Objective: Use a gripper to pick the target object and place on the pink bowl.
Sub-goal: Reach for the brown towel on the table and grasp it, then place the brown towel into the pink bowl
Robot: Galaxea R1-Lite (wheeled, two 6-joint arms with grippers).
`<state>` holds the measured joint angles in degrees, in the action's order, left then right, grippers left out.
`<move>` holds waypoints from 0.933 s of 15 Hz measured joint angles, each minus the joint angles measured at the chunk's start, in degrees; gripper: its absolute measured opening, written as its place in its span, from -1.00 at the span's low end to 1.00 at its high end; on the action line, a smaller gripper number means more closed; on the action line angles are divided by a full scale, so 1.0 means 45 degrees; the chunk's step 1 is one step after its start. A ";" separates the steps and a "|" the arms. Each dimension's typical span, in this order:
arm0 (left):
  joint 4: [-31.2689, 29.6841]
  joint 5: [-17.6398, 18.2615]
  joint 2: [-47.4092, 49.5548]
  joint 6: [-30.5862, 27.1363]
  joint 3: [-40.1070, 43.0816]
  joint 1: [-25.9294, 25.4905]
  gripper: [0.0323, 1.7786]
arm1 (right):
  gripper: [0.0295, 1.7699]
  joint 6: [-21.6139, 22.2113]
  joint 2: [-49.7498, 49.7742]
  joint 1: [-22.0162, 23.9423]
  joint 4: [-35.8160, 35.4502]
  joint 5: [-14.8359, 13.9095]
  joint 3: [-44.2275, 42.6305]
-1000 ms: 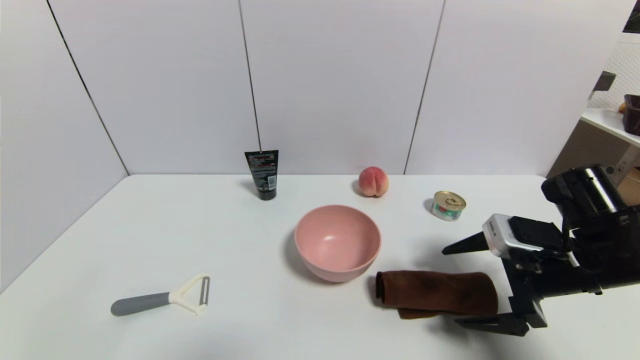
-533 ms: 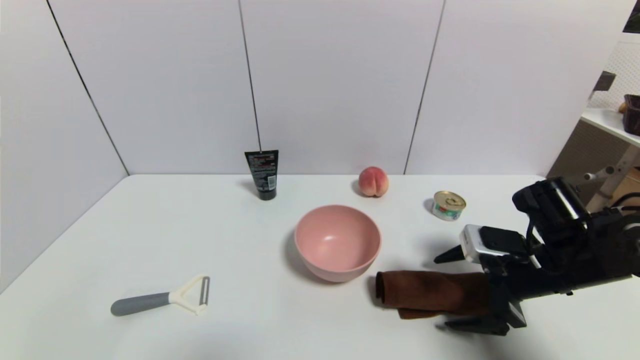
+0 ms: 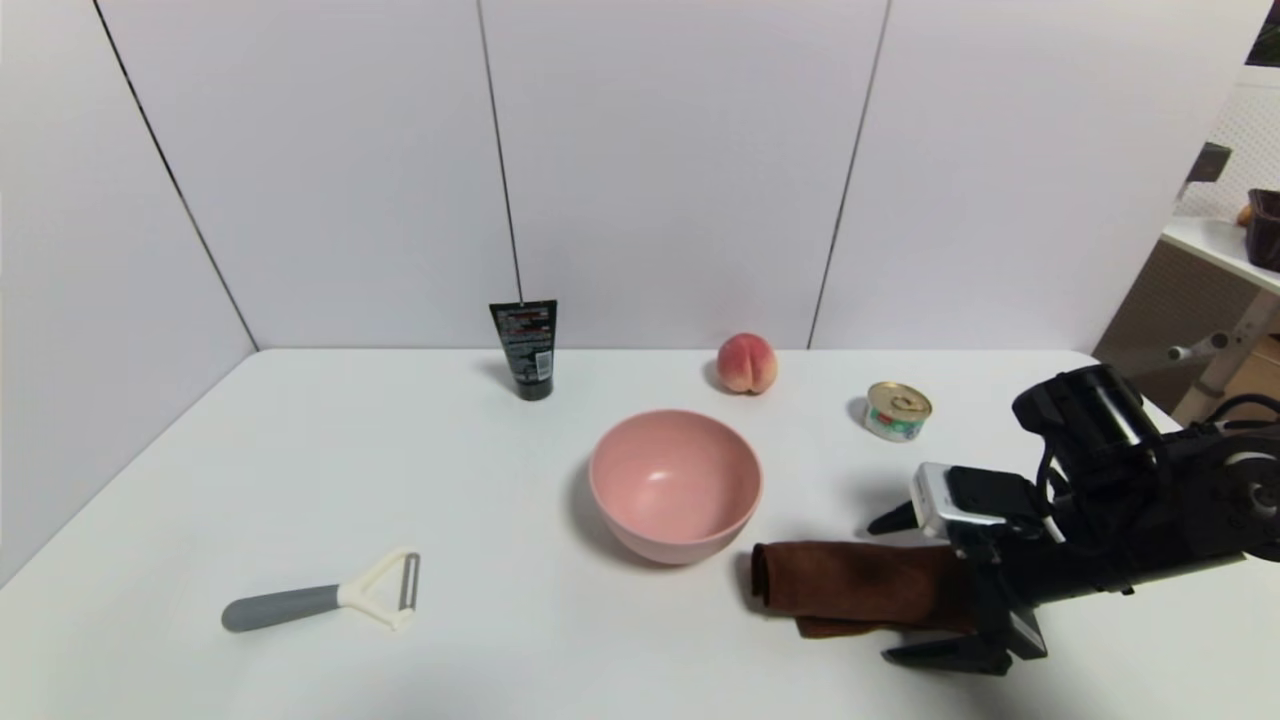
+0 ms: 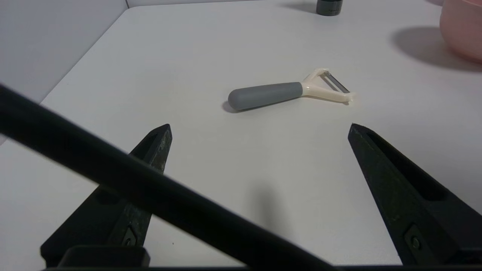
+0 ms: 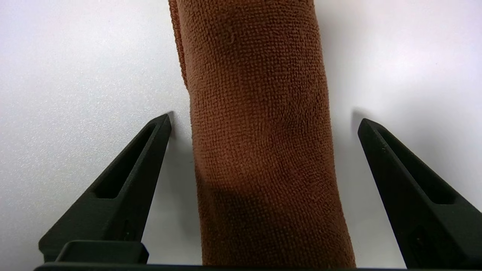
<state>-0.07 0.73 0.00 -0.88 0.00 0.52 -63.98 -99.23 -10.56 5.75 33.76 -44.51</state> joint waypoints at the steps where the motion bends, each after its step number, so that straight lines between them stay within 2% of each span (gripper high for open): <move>1: 0.0000 -0.0005 0.0000 -0.0005 0.0000 0.0000 0.90 | 0.93 0.0014 -0.0019 0.0008 0.0000 0.0003 -0.0033; 2: 0.0000 0.0000 0.0000 0.0005 0.0000 0.0000 0.90 | 0.90 0.0024 -0.0043 0.0019 0.0000 -0.0011 -0.0062; 5: 0.0000 -0.0005 0.0000 0.0000 0.0000 0.0000 0.90 | 0.31 0.0038 -0.0098 0.0051 0.0033 -0.0049 -0.0130; 9: 0.0005 0.0000 0.0000 -0.0005 0.0000 0.0000 0.90 | -0.18 0.0033 -0.0116 0.0081 0.0049 -0.0041 -0.0287; 10: 0.0005 0.0003 0.0000 0.0000 0.0000 0.0000 0.90 | -0.57 0.0027 -0.0098 0.0081 0.0049 -0.0024 -0.0301; 14: 0.0005 0.0003 0.0000 0.0000 0.0000 0.0000 0.90 | -0.62 0.0049 0.0393 -0.0073 0.0127 0.0049 -0.0834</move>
<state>-0.05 0.74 0.00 -0.88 0.00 0.52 -63.76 -97.46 -10.89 6.33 33.98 -48.26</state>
